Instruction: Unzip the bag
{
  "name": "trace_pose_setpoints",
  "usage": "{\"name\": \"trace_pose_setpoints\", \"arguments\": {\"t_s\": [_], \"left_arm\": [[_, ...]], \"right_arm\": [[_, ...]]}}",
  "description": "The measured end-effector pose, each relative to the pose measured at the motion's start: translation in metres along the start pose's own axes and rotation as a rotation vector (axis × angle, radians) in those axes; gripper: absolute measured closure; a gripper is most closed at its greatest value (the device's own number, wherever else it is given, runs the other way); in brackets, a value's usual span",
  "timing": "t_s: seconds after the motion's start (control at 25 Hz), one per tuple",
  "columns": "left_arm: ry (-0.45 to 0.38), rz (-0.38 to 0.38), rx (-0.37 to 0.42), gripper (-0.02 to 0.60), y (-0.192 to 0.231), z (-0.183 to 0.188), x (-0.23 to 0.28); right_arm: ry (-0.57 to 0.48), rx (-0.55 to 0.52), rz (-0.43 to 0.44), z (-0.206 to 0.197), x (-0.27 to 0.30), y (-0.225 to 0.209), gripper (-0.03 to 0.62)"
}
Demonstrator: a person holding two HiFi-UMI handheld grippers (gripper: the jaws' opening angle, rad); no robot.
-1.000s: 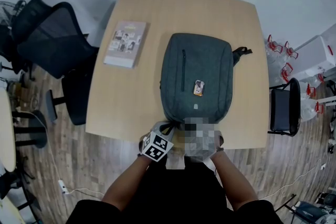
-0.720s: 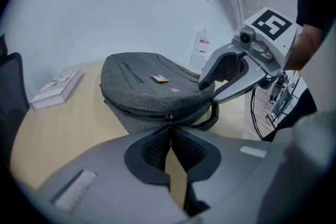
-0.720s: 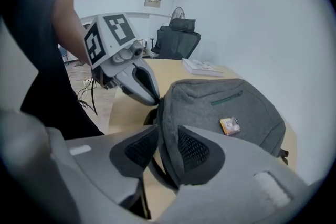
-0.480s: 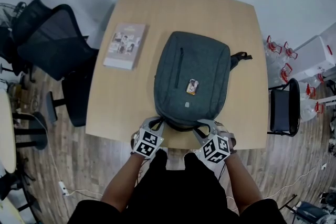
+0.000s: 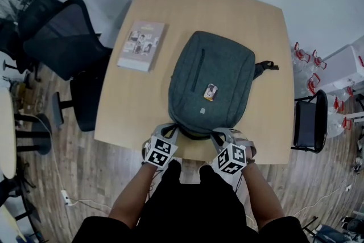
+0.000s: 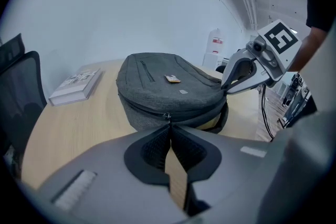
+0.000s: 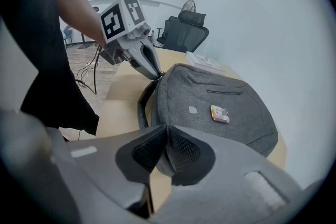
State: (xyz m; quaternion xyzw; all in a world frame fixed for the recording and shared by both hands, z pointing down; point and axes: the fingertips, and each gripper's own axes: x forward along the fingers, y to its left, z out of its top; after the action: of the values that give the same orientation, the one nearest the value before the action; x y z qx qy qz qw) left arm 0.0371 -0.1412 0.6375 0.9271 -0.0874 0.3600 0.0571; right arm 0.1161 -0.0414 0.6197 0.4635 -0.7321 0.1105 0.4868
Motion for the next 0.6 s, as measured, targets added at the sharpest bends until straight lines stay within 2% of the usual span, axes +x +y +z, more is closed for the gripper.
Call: {"name": "trace_pose_setpoints", "arguments": {"t_s": [0.28,0.52,0.6], "left_arm": [[0.019,0.009,0.011,0.552,-0.011,-0.002,-0.005],[0.022,-0.018,-0.093,0.541,-0.028,-0.013,-0.012],[0.028,-0.034,-0.103,0.541,-0.04,-0.019,-0.013]], "right_arm": [[0.007,0.031,-0.001,0.004,0.002,-0.001,0.571],[-0.013,0.059,0.02,0.011,0.004,0.007,0.572],[-0.02,0.07,0.027,0.016,0.006,0.011,0.572]]}}
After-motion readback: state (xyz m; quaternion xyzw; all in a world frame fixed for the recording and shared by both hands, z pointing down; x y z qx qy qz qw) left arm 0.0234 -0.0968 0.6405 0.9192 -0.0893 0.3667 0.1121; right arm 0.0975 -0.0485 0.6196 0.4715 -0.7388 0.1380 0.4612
